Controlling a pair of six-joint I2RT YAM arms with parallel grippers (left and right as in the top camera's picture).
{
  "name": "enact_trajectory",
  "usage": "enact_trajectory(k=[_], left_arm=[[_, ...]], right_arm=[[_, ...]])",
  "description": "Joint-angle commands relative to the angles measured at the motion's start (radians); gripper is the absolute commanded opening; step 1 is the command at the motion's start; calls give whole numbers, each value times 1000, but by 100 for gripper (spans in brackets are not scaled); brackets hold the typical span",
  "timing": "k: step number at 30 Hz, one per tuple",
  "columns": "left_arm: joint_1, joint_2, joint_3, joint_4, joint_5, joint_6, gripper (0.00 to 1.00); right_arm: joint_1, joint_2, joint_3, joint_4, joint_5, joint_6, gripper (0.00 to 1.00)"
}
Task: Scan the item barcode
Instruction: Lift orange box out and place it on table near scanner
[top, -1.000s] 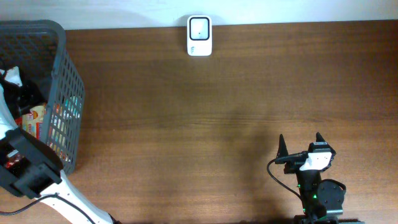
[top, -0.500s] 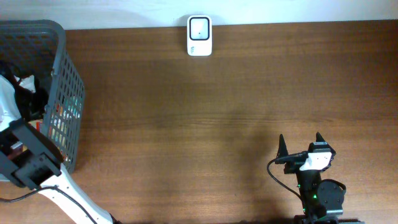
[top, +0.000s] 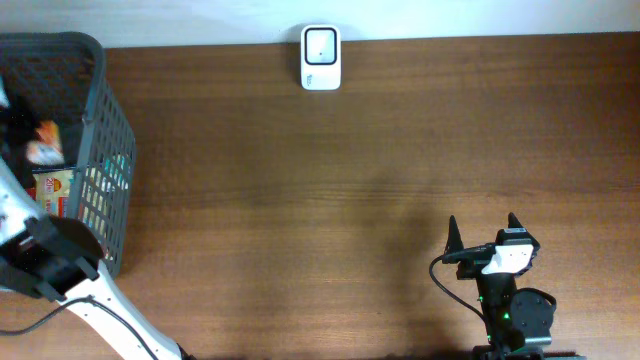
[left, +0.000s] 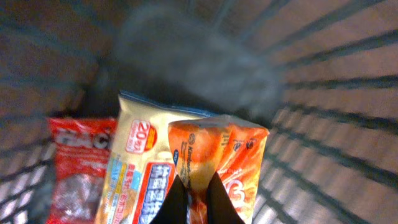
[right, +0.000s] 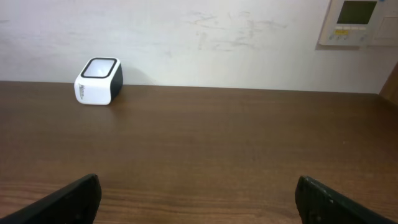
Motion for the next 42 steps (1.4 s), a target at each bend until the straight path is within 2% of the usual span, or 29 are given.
enact_trajectory(k=[1,6,10,13,15,17,21,25,29,33,34,39,42], left_arm=[[4,-15,345,-57,117,-38,0],[0,-171,375,-16,382,-154,0],[-34,-241,375,-26,605,-156,0],[-115,-253,374,-57,734,-156,0],[-196,-250,360,-57,755,-156,0],[-296,-245,339,-57,735,-156,0],[-534,-241,232,-56,526,-156,0],[-774,-240,8,-25,244,-161,0],[-932,-240,-280,137,94,-169,0],[-1024,-240,-617,408,-42,-344,0],[-1035,-240,-708,490,-58,-421,0],[-1063,-240,-982,737,-44,-718,0],[-1086,-240,-1066,860,-20,-740,0]], right_arm=[[-3,-5,-9,-2,5,11,99],[-4,-5,-9,-2,5,11,99],[-3,-5,-9,-2,5,11,99],[-3,-5,-9,-2,5,11,99],[-3,-5,-9,-2,5,11,99],[-3,-5,-9,-2,5,11,99],[-3,-5,-9,-2,5,11,99],[-4,-5,-9,-2,5,11,99],[-3,-5,-9,-2,5,11,99],[-3,-5,-9,-2,5,11,99],[-3,-5,-9,-2,5,11,99],[-4,-5,-9,-2,5,11,99],[-3,-5,-9,-2,5,11,98]])
